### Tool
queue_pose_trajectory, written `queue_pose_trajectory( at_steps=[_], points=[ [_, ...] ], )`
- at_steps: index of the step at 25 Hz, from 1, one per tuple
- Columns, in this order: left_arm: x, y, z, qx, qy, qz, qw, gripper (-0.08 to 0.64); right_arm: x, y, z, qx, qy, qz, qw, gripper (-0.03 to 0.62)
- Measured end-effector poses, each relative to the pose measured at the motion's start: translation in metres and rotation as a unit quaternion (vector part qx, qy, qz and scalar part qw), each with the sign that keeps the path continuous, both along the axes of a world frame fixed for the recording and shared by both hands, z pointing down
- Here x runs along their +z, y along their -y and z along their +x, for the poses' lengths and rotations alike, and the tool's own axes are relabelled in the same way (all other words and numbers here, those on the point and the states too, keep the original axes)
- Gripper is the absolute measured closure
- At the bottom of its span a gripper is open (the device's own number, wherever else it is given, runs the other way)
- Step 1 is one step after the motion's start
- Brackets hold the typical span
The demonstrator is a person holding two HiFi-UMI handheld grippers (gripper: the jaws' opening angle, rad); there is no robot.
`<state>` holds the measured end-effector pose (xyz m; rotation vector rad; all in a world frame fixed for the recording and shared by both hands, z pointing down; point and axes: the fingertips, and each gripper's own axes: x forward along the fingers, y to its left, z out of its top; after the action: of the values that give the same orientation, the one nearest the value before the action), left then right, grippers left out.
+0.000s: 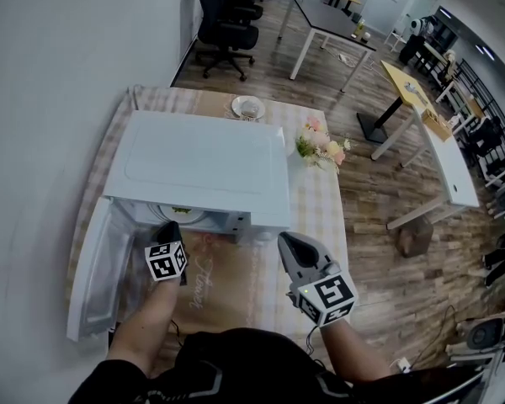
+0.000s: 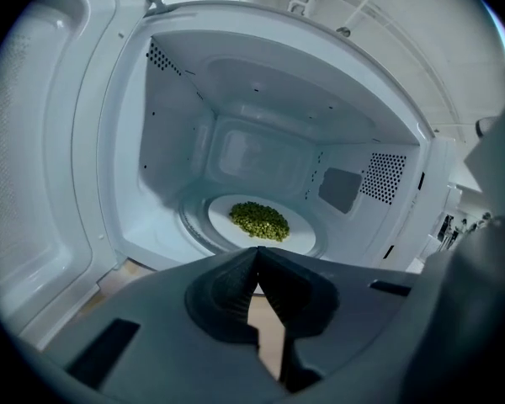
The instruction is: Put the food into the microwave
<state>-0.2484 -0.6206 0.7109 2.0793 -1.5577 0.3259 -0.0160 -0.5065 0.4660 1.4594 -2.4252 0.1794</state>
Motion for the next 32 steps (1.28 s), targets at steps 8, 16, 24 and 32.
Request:
queue_pose_trajectory(
  at_steps=[8,16,24,32],
  points=[
    [-0.024,-0.005,0.004,0.037,0.033,0.039,0.9980,0.552,0.000,-0.009,0.003,-0.005,0.009,0.002,1.000,0.583],
    [-0.077,-0.047,0.011,0.053,0.051,0.098,0.9924,0.552,-0.009,-0.021,-0.001,-0.035,0.034,0.018,0.999,0.583],
    [-0.137,-0.104,0.028,0.059,0.018,0.138,0.9885,0.552,-0.016,-0.044,0.001,-0.066,0.069,0.036,0.995,0.584],
    [-0.190,-0.165,0.039,0.043,0.020,0.174,0.9835,0.552,-0.028,-0.072,0.016,-0.080,0.099,0.047,0.991,0.584]
  ],
)
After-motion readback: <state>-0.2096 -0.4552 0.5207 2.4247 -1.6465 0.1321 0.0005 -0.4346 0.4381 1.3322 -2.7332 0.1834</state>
